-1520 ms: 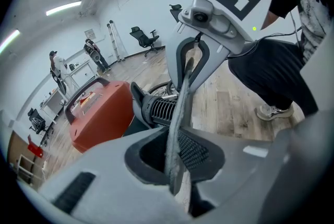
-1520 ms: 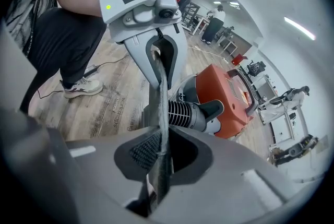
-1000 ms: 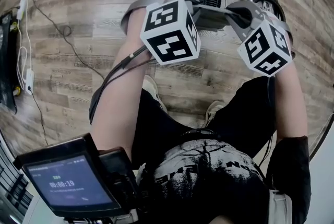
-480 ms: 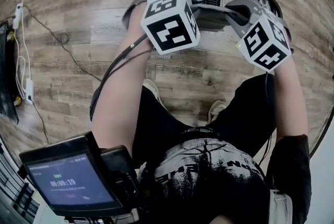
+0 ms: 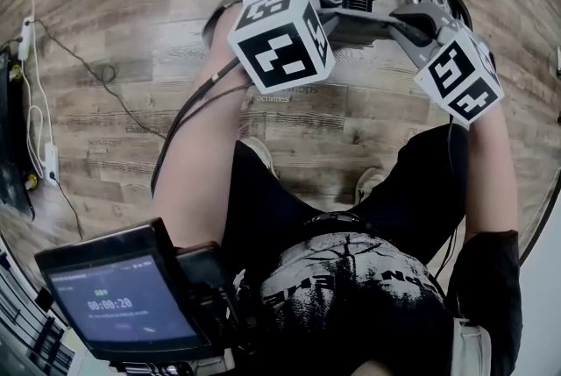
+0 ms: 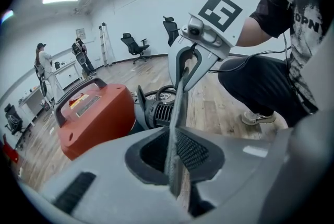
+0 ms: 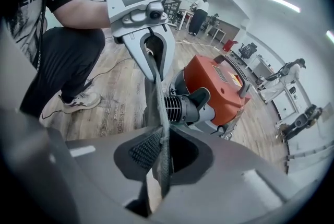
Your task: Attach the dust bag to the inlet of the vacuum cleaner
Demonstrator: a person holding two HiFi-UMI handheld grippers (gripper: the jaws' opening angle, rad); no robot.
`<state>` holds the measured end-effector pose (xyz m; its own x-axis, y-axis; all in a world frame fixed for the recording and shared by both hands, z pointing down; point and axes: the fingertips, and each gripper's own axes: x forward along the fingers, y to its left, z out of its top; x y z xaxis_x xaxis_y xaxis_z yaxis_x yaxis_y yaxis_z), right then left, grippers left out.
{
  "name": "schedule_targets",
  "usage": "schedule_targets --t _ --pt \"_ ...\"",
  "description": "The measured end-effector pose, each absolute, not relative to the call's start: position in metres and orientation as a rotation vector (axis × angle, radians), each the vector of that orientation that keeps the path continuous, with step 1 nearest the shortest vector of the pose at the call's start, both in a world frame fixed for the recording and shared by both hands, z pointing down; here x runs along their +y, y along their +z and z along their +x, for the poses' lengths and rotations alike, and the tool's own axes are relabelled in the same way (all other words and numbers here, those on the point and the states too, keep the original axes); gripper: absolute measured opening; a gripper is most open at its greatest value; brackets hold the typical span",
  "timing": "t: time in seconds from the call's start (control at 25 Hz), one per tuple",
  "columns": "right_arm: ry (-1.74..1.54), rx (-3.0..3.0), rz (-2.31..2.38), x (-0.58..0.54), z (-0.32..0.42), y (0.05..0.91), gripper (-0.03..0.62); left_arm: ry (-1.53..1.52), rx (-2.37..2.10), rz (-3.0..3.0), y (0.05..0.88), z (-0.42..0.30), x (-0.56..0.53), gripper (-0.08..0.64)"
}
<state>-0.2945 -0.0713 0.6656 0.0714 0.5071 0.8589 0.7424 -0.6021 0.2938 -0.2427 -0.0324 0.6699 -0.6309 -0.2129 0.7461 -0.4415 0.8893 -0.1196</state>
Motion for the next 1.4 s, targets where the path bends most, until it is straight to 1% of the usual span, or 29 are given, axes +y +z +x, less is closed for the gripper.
schedule_targets --t 0.28,0.56,0.84,1.4 --pt "-1.615 -1.254 -2.129 -0.069 -0.294 0.662 0.034 0.408 -2.253 0.442 0.663 -0.242 -0.030 0.034" --pt "-1.635 -1.245 -2.124 -0.066 -0.292 0.669 0.031 0.331 -2.246 0.484 0.672 -0.237 -0.030 0.040" --pt "-1.663 -1.227 -2.166 -0.063 -0.289 0.654 0.032 0.369 -2.266 0.449 0.653 -0.235 -0.025 0.034" --pt "-1.568 -1.287 -2.160 -0.053 -0.293 0.664 0.031 0.361 -2.262 0.400 0.664 -0.240 -0.012 0.040"
